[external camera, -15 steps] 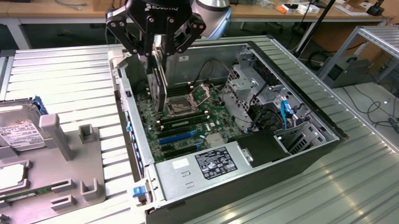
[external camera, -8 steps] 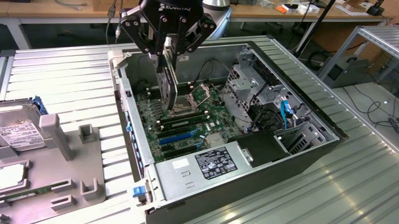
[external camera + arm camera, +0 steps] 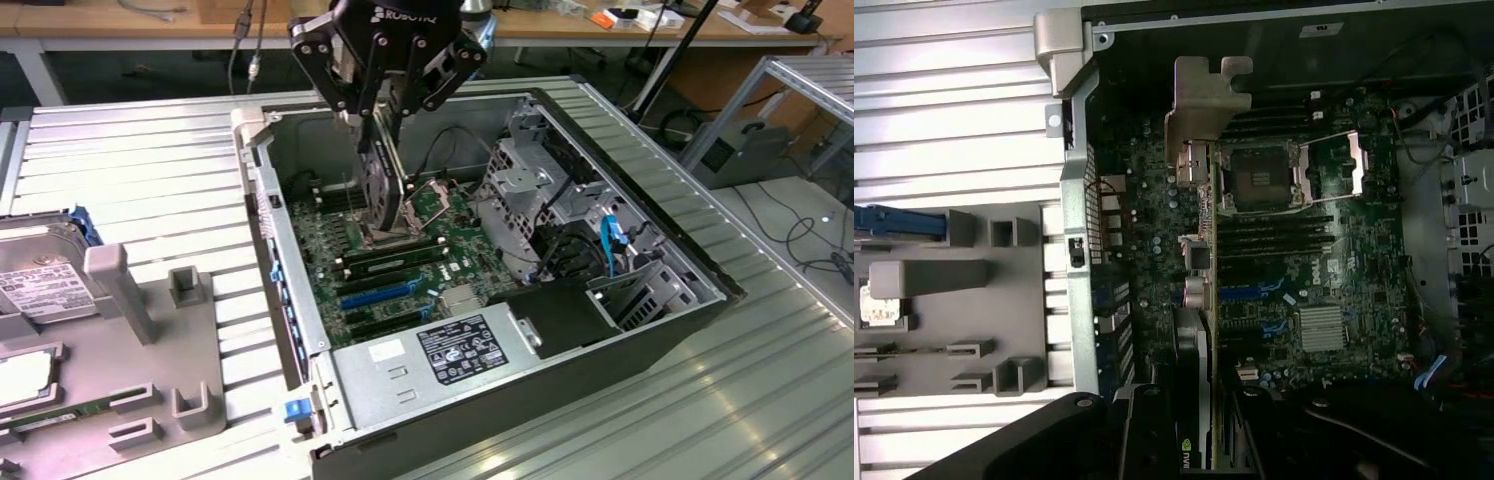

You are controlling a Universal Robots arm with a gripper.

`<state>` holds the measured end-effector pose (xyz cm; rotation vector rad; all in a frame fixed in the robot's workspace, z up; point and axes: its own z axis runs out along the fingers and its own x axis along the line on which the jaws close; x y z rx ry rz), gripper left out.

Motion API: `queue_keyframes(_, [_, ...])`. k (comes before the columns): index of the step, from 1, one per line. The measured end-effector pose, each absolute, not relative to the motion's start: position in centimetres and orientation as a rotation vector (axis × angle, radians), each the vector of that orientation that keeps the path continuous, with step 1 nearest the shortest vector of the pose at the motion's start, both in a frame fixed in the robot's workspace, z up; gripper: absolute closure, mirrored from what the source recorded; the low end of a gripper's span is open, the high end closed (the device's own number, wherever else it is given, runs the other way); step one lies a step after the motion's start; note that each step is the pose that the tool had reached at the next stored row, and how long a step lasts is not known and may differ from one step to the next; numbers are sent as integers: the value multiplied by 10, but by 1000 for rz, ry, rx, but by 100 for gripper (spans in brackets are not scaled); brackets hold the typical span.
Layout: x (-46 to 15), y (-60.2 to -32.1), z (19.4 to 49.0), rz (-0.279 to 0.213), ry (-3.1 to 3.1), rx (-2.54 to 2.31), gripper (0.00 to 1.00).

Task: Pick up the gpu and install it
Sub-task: 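Pick up the gpu and move the gpu toward the slot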

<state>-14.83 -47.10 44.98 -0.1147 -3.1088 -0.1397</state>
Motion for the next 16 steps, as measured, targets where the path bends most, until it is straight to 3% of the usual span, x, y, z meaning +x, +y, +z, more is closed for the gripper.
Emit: queue_keyframes(16, [-103, -471, 449, -137, -3080, -116, 73])
